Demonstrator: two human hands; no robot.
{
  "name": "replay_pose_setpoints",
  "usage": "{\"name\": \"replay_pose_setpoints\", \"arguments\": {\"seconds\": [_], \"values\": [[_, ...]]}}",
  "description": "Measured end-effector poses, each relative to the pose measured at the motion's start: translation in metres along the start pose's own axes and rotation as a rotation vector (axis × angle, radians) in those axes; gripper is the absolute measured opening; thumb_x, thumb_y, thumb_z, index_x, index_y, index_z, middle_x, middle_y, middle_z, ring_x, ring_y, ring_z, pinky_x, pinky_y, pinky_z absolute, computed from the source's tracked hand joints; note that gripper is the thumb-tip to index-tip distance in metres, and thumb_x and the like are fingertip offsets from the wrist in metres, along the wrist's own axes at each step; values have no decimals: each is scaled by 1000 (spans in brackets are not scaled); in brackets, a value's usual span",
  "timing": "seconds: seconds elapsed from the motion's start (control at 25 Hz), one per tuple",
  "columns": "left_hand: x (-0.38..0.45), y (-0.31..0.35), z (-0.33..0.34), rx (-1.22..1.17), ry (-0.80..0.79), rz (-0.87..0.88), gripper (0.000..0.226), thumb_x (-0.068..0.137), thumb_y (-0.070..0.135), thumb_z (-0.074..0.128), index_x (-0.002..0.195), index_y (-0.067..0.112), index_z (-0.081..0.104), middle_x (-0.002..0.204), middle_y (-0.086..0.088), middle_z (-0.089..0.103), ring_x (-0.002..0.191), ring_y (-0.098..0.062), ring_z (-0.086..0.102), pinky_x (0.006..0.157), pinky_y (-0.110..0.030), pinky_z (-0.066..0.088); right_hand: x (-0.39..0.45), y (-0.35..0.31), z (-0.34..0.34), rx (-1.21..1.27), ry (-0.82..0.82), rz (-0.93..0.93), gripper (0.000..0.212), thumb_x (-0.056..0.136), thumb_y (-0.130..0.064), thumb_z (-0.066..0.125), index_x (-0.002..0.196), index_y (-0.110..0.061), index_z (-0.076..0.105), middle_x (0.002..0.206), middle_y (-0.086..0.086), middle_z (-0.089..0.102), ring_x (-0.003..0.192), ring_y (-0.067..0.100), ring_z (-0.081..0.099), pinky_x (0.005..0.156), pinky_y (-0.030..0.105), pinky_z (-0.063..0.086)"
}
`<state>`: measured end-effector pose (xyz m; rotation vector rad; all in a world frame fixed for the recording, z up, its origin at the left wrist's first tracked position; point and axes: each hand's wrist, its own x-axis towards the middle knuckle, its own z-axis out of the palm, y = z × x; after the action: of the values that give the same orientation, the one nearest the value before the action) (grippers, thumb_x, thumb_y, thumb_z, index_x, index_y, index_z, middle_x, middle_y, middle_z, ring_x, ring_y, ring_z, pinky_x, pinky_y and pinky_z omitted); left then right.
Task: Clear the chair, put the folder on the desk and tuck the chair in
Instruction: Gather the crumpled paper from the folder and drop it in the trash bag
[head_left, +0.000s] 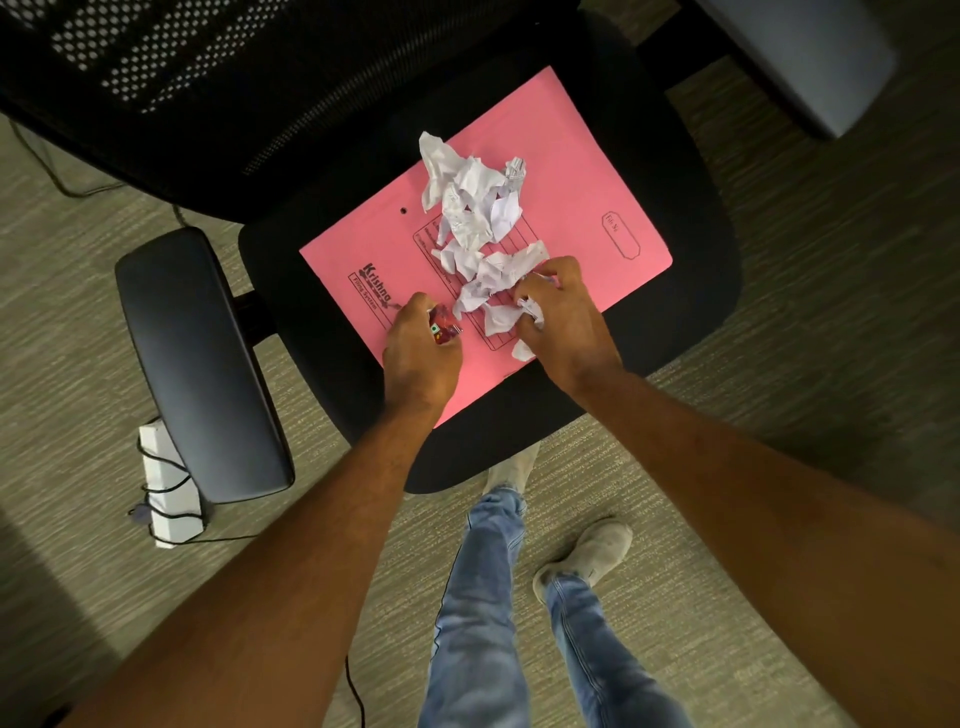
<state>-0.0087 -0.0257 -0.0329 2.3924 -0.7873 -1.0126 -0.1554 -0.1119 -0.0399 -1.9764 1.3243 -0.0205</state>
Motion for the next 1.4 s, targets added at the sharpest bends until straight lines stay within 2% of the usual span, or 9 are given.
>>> {"name": "replay_pose_setpoints", "arguments": {"seconds": [0.08, 0.2, 0.32, 0.48, 0.68, 0.92, 1.08, 1.24, 1.4], "values": [[-2, 1, 0, -6, 4, 4, 27, 90, 8, 69, 115, 11, 59, 105, 0, 58, 96, -17, 62, 66, -27, 57, 2, -1, 0, 108, 20, 96, 25, 91, -6, 73, 115, -12, 66, 135, 1, 42, 108, 10, 56, 86, 14, 52], [-7, 3, 0, -41, 3, -19, 23, 89, 5, 68, 108, 13, 59, 100, 3, 58, 95, -18, 64, 71, -37, 63, 5, -4, -2, 241, 78, 207, 26, 88, -3, 76, 112, -9, 68, 120, -2, 41, 96, 7, 56, 83, 15, 57], [-15, 10, 0, -62, 17, -12, 20, 88, 1, 65, 96, 16, 55, 88, 11, 53, 85, -14, 61, 69, -40, 63, 4, 0, -9, 309, 127, 306, 17, 85, -5, 78, 99, -13, 71, 114, 3, 47, 77, 6, 57, 62, 7, 54], [-36, 27, 8, -66, 5, 48, 22, 84, 0, 61, 88, 19, 52, 81, 9, 55, 76, -15, 59, 62, -32, 52, -15, 14, -28, 498, 171, 397, 20, 83, 3, 75, 91, -15, 70, 118, 8, 50, 81, 18, 66, 53, 25, 61], [-77, 60, 45, -30, -94, 102, 23, 81, 1, 59, 80, 21, 49, 77, 4, 57, 70, -16, 55, 69, -40, 54, -61, 57, -59, 628, 272, 490, 17, 83, 6, 73, 97, -4, 72, 124, 15, 51, 84, 22, 69, 45, 22, 56], [-145, 103, 128, 99, -199, 260, 17, 79, 4, 60, 83, 18, 52, 79, -1, 59, 76, -27, 59, 69, -37, 48, -153, 135, -99, 795, 466, 584, 19, 83, 11, 69, 96, -3, 72, 116, 6, 43, 83, 11, 59, 44, 22, 56], [-210, 128, 199, 222, -309, 329, 21, 81, 3, 64, 89, 20, 54, 82, 0, 60, 73, -18, 55, 62, -24, 36, -237, 209, -117, 836, 604, 677, 18, 83, 10, 68, 94, -3, 72, 115, 7, 45, 84, 13, 60, 43, 23, 56], [-277, 136, 278, 253, -450, 397, 20, 82, 4, 65, 90, 20, 56, 82, -2, 61, 74, -23, 59, 67, -32, 46, -327, 289, -115, 815, 716, 791, 17, 82, 6, 70, 94, -6, 74, 114, 4, 49, 93, 15, 63, 55, 29, 61], [-342, 135, 362, 308, -598, 419, 24, 83, 2, 66, 101, 17, 60, 85, -2, 62, 71, -16, 57, 62, -26, 44, -413, 364, -100, 904, 768, 932, 17, 84, 7, 72, 98, -3, 72, 117, 7, 47, 90, 16, 61, 48, 26, 59]]}}
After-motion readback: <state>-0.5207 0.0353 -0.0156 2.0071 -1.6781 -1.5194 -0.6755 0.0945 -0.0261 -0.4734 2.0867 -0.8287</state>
